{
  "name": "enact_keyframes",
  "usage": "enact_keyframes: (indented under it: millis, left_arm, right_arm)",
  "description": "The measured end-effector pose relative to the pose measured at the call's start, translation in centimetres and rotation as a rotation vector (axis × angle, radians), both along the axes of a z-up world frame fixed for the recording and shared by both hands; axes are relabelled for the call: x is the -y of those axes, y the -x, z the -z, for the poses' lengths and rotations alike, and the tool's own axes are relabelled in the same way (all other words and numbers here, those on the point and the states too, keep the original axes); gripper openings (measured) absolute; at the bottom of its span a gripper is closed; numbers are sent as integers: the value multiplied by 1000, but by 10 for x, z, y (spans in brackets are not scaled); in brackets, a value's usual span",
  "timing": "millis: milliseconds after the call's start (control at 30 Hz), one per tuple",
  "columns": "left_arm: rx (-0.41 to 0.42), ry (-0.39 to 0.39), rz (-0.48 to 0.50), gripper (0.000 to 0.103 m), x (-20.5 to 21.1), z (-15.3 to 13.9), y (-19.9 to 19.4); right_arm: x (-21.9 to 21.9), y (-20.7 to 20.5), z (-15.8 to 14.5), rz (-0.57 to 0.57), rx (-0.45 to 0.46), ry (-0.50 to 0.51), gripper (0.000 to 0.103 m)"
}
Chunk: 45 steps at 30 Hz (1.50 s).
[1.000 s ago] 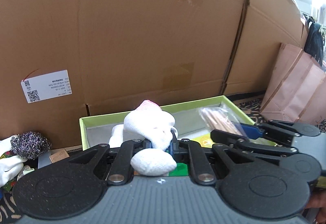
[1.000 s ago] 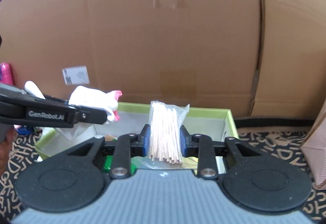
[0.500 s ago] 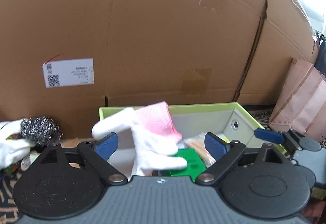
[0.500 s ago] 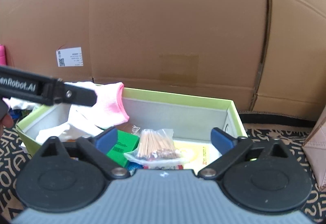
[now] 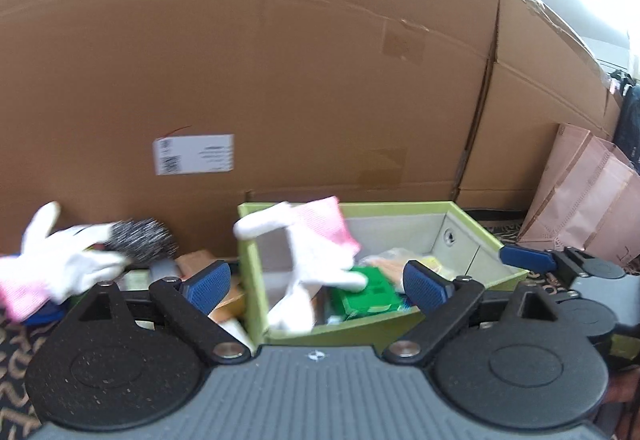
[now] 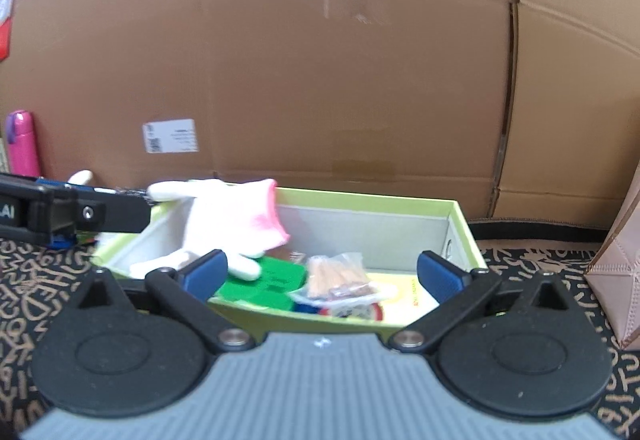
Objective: Organize objects
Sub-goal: 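Carry the glove and stick bag into the shoebox and open both tools, then move both tools back to the remaining items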
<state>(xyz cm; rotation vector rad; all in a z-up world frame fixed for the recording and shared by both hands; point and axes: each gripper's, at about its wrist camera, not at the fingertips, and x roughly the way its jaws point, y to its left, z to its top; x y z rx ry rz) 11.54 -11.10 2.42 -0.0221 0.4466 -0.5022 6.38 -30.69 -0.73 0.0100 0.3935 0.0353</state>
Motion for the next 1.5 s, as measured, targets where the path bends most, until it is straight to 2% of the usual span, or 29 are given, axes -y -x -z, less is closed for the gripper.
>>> enact_keyframes:
  millis: [100, 233, 367, 467, 533, 633, 767, 867, 933, 1067, 1167, 1233, 1267, 1433, 1500]
  left_arm:
    - [-1, 19, -44, 98, -19, 7, 17]
    - [-46, 33, -108, 98, -44, 19, 29]
    - [-61, 37, -185, 98, -70, 25, 30]
    - [-57, 32, -232, 98, -91, 22, 28]
    - [-42, 34, -261, 98, -104, 18, 27]
    - [-29, 43, -287, 98, -118, 15, 23]
    - [-21, 14, -275, 98, -124, 22, 6]
    - [-28, -11, -268, 98, -125, 31, -12]
    - [-20, -17, -274, 98, -128, 34, -21]
    - [43, -70, -321, 98, -140, 33, -43]
    - [46, -103, -330, 98, -150, 32, -64]
    - [40, -123, -306, 98, -155, 33, -77]
    - [41, -141, -295, 98, -156, 35, -83]
    - [45, -244, -242, 98, -153, 46, -106]
    - [36, -287, -235, 98, -151, 53, -114]
  right_arm:
    - [-13, 18, 0, -21, 14, -15, 103]
    - [-35, 34, 6, -68, 21, -26, 103]
    - [-70, 36, 12, -166, 18, -18, 103]
    - [-97, 28, 16, -232, -2, -13, 86]
    - [-115, 21, 19, -266, -20, -29, 71]
    - [-140, 9, 24, -323, -42, -42, 63]
    - [-169, -11, 29, -331, -47, -35, 63]
    - [-179, -24, 34, -281, -53, -7, 66]
    - [-178, -28, 37, -245, -51, 4, 71]
    - [-176, -36, 41, -200, -55, 23, 71]
    - [-177, -47, 44, -143, -81, 31, 74]
    - [-179, -51, 45, -151, -90, 25, 88]
    - [-183, -53, 46, -163, -92, 33, 90]
    - [-207, -64, 51, -226, -108, 70, 91]
    - [-215, -75, 53, -204, -122, 90, 91]
